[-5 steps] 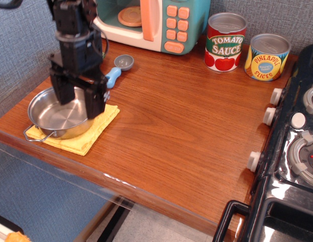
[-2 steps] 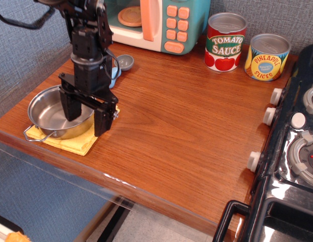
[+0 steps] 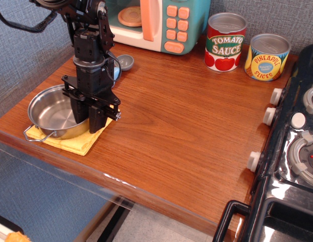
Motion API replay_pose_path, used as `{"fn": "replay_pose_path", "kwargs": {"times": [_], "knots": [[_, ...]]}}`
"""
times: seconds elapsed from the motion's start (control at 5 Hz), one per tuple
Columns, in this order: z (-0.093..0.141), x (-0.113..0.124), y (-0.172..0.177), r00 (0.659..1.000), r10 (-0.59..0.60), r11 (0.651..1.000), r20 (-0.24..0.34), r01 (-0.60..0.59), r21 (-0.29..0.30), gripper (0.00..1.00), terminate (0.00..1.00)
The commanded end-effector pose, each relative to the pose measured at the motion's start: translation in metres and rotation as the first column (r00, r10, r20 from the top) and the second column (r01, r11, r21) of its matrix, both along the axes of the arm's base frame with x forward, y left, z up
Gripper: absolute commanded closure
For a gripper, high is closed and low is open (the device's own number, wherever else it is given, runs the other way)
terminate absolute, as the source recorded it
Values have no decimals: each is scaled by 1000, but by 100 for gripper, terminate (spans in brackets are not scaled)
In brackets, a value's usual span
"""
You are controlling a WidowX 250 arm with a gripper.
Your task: Pick up the saucepan and place it on the right of the blue spoon
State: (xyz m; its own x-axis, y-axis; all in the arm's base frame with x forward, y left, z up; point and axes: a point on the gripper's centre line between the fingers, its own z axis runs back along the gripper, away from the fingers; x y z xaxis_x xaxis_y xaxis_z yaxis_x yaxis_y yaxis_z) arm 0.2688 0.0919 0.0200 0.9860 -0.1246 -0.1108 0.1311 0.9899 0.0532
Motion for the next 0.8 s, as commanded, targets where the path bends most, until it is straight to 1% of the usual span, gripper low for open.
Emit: {"fn": "replay_pose_path", "kwargs": {"times": [0.0,0.2,0.4,0.6], "knots": [[15,1,7,999,-1,1000,40,1,9,100,0],[35,2,1,996,-19,999,89,14,48,100,0],[73,16,-39,978,-111,992,175,99,77,100,0],[75,46,-91,957,-219,975,191,207,81,100,0]]}}
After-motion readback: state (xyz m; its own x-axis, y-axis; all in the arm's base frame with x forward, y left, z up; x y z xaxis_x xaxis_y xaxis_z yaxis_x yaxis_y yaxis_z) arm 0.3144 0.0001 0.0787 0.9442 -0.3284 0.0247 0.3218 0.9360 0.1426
